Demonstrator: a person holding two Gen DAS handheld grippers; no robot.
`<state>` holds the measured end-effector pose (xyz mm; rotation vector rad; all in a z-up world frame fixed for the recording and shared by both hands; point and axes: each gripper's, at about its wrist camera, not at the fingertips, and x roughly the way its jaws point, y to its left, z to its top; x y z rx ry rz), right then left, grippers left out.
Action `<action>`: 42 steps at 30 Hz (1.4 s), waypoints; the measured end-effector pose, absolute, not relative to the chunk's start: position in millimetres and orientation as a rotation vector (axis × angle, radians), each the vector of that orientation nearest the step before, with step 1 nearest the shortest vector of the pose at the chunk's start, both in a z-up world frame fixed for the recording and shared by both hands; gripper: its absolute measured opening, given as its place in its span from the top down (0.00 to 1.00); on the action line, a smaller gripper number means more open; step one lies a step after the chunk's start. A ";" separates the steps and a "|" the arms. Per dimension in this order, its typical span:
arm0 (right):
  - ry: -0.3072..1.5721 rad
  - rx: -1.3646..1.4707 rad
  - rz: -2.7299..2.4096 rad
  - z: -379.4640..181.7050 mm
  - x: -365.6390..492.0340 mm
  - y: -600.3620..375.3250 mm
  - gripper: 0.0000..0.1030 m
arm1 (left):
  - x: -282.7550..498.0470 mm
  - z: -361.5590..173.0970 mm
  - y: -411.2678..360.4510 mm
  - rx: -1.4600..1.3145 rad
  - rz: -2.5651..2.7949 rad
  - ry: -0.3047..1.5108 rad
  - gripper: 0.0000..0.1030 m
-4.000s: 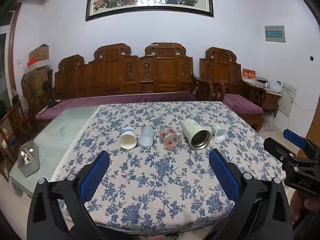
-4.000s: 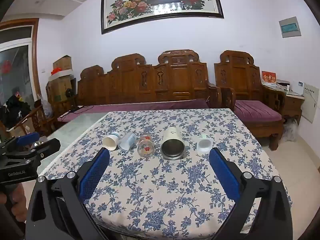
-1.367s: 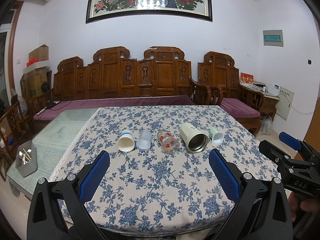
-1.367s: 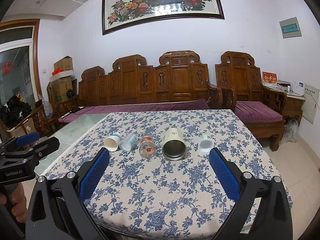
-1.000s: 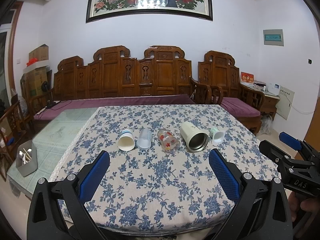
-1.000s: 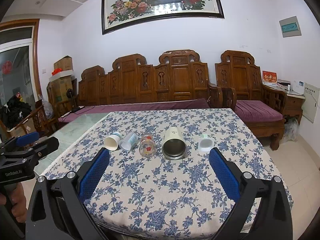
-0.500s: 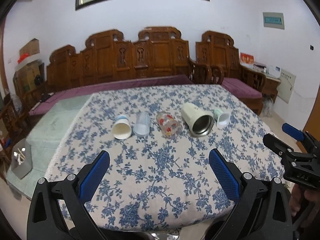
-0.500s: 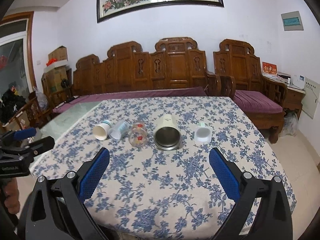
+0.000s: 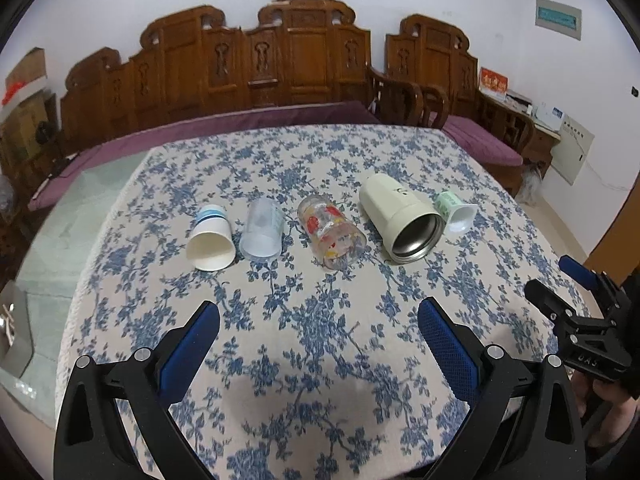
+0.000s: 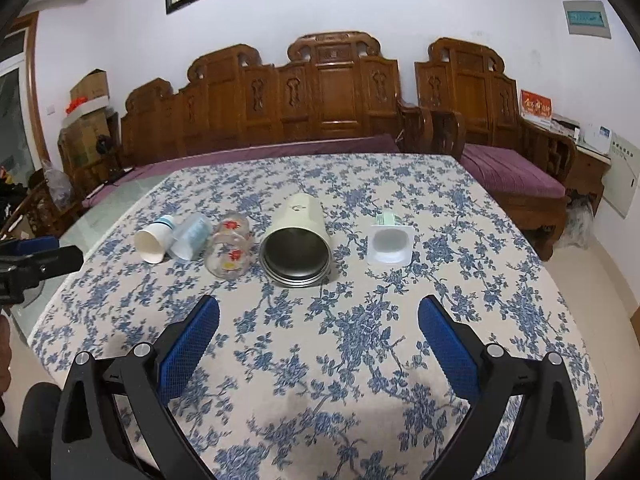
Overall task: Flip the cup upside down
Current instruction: 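Move the left tool toward the clear glass jar lying on its side, then close the left gripper around the glass jar and lift it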
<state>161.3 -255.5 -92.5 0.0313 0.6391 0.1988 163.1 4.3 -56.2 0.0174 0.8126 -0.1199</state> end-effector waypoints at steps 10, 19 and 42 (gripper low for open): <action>0.693 0.015 0.197 -112.8 195.2 -256.1 0.03 | 255.3 -83.2 -2.2 -0.001 -0.124 0.908 0.08; 0.743 0.035 0.213 -135.4 206.8 -253.5 0.03 | 327.7 -102.6 -20.2 0.006 -0.120 0.988 0.15; 0.790 0.063 0.260 -156.1 213.1 -245.5 0.03 | 407.8 -182.6 -28.9 -0.076 -0.077 1.276 0.37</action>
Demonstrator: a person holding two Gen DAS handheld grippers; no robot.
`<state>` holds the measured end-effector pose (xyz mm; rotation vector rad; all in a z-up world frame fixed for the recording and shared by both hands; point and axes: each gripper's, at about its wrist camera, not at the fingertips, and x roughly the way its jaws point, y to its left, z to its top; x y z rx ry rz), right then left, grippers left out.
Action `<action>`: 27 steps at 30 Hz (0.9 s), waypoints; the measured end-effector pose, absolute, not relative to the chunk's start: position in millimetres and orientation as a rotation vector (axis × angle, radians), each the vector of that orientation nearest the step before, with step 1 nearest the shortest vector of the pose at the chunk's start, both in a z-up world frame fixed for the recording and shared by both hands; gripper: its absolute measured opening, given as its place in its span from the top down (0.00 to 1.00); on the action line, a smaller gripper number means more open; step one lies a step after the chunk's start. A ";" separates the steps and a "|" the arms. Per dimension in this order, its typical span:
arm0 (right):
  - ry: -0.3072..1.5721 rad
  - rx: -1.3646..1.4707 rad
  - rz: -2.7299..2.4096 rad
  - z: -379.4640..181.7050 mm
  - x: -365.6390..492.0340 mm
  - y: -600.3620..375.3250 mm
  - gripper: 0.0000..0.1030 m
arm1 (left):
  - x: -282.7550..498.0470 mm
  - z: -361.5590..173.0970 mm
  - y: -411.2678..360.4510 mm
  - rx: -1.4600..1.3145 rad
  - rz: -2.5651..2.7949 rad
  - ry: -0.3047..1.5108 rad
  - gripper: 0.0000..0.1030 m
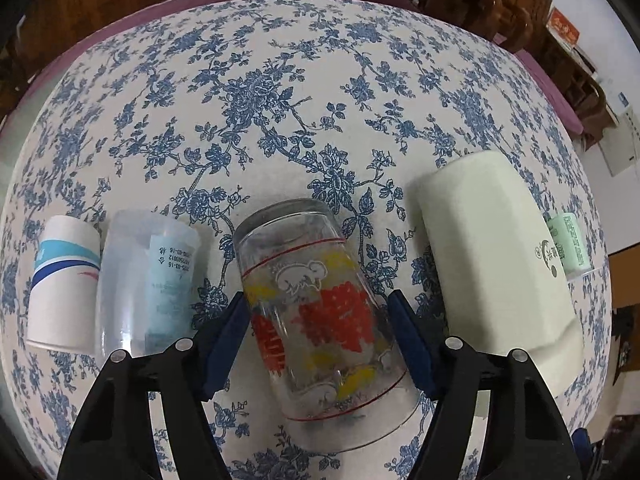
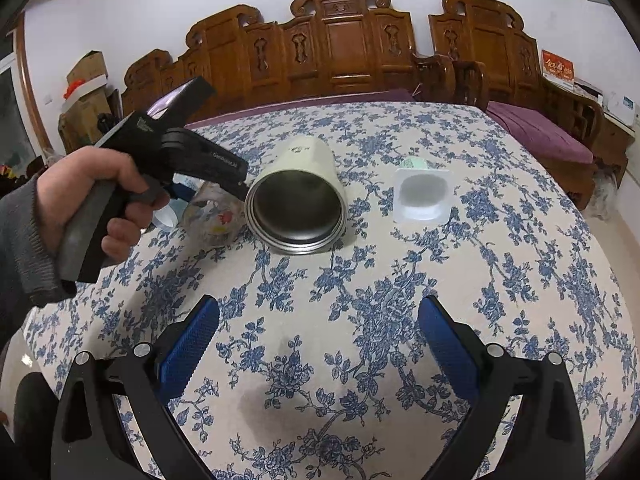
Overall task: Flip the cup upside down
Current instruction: 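Close the left gripper around the glass jar and lift it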
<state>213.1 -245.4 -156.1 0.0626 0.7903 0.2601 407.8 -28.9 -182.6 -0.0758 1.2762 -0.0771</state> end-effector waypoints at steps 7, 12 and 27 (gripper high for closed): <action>0.808 0.051 0.275 -161.8 209.6 -240.5 0.03 | 393.5 -175.7 -30.6 -0.056 -0.140 1.274 0.46; 0.800 0.056 0.266 -158.0 202.5 -242.6 0.03 | 362.9 -158.4 -31.2 -0.033 -0.185 1.240 0.46; 0.766 0.058 0.195 -144.7 173.8 -267.7 0.03 | 239.5 -144.4 -48.4 0.023 -0.299 1.165 0.46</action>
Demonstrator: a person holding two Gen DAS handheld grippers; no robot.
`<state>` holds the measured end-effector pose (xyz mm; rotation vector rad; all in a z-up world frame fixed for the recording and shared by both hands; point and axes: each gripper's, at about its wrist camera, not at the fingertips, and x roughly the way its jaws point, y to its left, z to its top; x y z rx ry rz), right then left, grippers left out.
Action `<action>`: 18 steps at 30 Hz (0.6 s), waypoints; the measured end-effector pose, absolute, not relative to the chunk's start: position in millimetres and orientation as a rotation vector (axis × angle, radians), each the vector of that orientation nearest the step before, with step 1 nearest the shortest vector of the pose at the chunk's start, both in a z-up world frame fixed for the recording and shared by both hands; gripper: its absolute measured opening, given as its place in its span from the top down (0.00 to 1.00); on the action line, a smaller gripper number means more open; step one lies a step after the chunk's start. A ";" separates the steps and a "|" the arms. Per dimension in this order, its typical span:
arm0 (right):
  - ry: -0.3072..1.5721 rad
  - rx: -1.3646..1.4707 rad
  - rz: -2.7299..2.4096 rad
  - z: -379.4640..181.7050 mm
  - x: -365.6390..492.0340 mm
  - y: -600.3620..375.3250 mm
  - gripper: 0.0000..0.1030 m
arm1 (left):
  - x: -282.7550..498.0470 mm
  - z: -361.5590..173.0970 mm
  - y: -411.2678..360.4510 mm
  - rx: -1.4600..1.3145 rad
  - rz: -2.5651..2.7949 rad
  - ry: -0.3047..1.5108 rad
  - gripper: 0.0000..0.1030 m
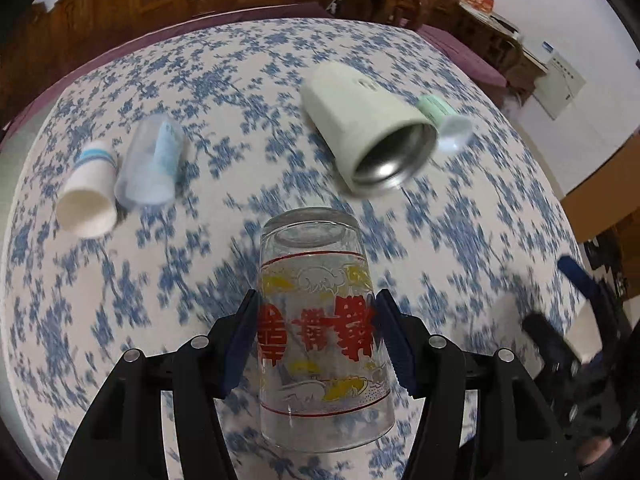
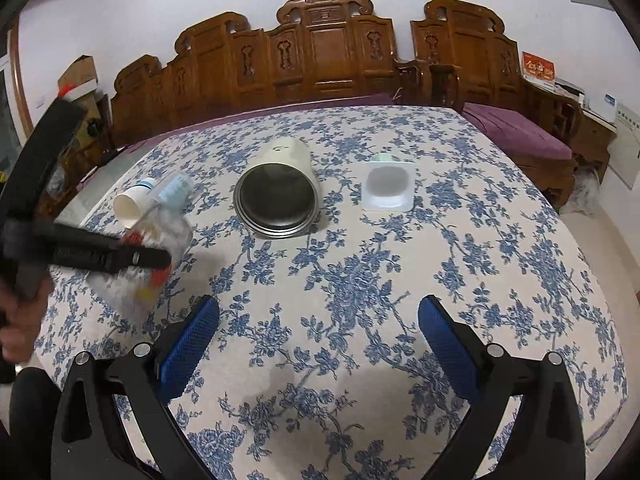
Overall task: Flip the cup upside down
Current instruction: 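Close the left gripper around the glass jar and lift it, then rotate the held glass jar with the left gripper to stand it upside down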
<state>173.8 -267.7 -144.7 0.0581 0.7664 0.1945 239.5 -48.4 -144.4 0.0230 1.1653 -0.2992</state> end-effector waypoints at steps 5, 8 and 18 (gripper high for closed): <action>0.769 0.063 0.181 -141.7 167.0 -270.8 0.03 | 223.9 -166.7 -54.0 0.029 -0.306 1.182 0.46; 0.763 0.048 0.174 -137.7 163.6 -268.6 0.03 | 219.9 -178.1 -54.2 0.022 -0.302 1.196 0.45; 0.758 0.014 0.179 -126.8 159.3 -253.9 0.03 | 196.7 -160.6 -30.2 -0.045 -0.320 1.115 0.45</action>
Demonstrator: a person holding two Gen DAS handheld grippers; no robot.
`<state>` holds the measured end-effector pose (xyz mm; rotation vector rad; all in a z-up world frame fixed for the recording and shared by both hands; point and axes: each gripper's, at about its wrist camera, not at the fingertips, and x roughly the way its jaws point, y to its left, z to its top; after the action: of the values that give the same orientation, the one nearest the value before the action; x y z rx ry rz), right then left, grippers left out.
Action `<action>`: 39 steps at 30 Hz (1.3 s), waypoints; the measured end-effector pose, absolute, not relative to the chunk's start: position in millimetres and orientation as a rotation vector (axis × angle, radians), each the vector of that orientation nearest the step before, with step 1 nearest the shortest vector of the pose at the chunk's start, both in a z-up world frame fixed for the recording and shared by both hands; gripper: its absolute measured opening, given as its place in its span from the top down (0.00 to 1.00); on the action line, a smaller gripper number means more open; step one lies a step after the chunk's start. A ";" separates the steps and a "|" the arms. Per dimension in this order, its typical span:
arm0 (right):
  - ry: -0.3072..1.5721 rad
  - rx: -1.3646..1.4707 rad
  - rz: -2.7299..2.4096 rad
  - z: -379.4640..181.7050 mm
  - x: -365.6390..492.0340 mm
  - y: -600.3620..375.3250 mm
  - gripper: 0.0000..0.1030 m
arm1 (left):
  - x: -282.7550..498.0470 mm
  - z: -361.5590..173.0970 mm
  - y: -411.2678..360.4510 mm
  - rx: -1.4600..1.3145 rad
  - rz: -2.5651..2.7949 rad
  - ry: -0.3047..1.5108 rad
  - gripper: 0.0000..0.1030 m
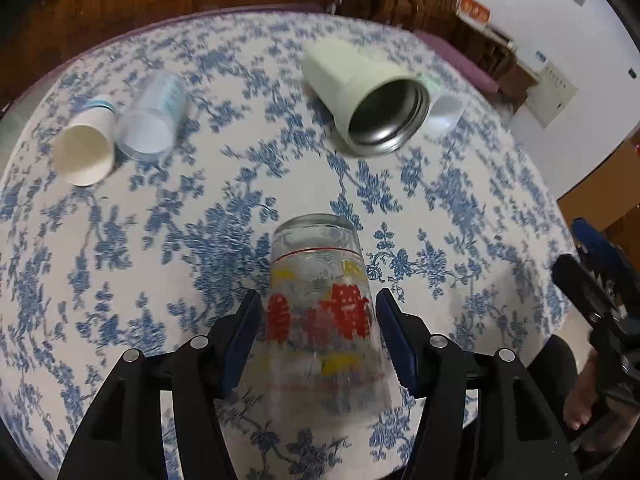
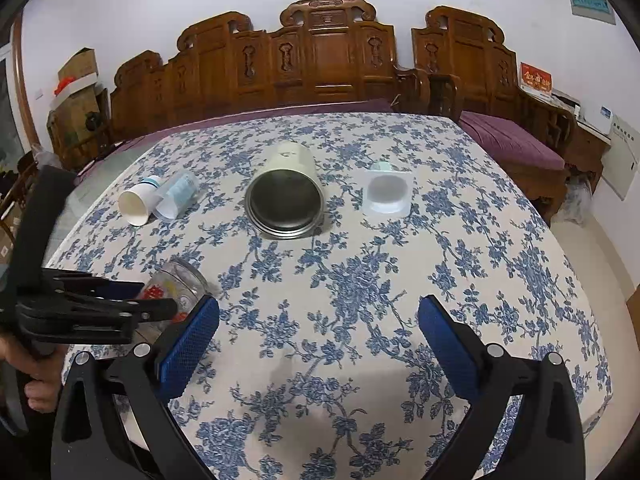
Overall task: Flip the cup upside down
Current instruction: 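Rotate the held glass jar with the left gripper to stand it upside down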
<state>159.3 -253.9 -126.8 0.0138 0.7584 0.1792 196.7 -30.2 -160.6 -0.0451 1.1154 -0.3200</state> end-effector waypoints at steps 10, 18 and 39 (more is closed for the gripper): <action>0.758 -0.030 0.230 -113.0 171.7 -220.4 0.03 | 159.2 -122.3 27.0 -0.051 -0.220 0.930 0.35; 0.793 -0.066 0.306 -102.9 191.8 -184.4 0.03 | 148.9 -127.2 62.4 -0.062 -0.144 0.854 0.24; 1.262 0.071 0.411 -189.7 246.3 -113.3 0.27 | 158.3 -136.6 94.6 -0.034 -0.023 0.798 0.09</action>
<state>246.3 -113.3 -189.7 0.0714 1.2615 0.4108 158.3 94.6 -136.6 -0.0343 0.7980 -0.0233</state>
